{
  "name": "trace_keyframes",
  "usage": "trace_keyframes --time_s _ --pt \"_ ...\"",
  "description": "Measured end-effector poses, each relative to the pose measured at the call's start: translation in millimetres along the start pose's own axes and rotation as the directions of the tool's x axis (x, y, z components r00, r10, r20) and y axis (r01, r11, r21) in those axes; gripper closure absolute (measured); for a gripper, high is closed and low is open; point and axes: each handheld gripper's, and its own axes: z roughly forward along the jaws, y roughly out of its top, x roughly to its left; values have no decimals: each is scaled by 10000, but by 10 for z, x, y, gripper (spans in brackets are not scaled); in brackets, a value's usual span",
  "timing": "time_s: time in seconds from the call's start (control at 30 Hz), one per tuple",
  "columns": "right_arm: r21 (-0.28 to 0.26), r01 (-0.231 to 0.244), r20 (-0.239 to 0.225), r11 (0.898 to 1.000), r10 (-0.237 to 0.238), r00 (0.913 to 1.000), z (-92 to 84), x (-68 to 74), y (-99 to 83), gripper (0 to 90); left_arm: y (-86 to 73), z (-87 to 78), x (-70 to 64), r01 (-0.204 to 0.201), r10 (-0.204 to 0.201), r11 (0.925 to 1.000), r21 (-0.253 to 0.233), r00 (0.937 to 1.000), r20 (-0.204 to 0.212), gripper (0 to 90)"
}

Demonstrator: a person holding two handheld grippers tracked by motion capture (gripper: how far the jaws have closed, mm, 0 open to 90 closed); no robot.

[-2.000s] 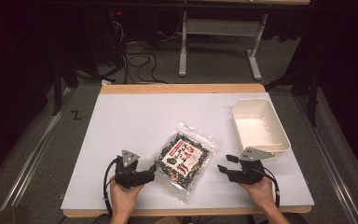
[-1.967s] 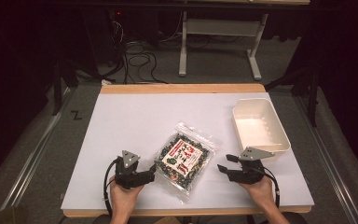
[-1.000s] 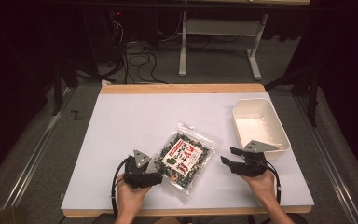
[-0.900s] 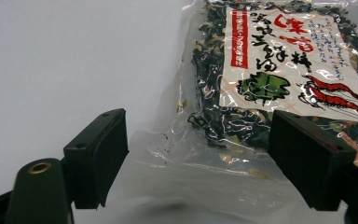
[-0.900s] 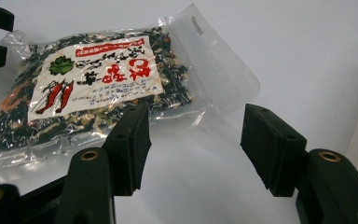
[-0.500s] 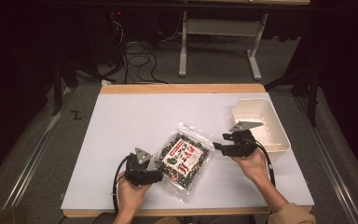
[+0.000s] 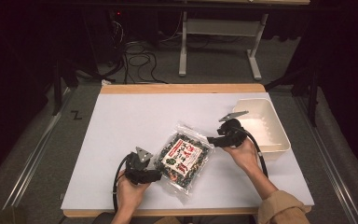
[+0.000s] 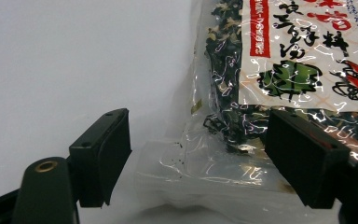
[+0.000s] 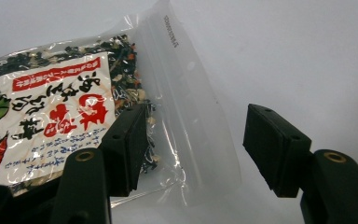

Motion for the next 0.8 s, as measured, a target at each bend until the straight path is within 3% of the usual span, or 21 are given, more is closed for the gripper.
trace_keyframes --time_s 0.1,0.23,0.47,0.63,0.8 --pt "307 -287 5 9991 287 9996 47 -32 25 403 0 4 0 -11 11 10000 3 10000 -4 231" --pt "855 -227 39 9961 225 9997 125 -47 56 402 -6 14 -6 -39 39 10000 -23 10000 -10 234" --pt "1134 -613 -115 9917 630 9979 225 -87 47 416 -15 23 -8 -28 28 10000 -65 10000 19 240" --pt "1249 -927 -429 9878 987 9942 272 -67 47 459 -15 37 -12 -1 1 10000 -23 10000 42 242" --pt "1328 -875 -749 9873 980 9924 302 -32 42 578 -17 46 -14 11 -11 10000 23 9999 103 241"
